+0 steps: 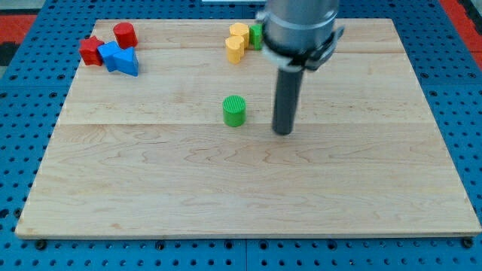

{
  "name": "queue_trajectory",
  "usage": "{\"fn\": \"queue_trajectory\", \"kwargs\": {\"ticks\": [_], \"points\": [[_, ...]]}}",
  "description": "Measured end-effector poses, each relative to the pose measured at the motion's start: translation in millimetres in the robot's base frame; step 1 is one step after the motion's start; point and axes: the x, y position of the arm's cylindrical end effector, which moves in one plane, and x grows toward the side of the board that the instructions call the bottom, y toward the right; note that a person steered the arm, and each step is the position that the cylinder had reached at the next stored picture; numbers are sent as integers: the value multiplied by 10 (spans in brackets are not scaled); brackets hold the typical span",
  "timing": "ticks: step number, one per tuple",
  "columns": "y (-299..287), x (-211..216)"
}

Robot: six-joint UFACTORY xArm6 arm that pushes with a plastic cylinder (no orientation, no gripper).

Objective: Push the yellow heart into the yellow hexagon

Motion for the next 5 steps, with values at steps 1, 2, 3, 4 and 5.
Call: {"fn": "queue_trajectory", "kwargs": {"ticks": [1, 2, 3, 4, 5], "points": [[-353, -320], [-345, -970], [-145, -509], [-712, -319], [-654, -966]]}}
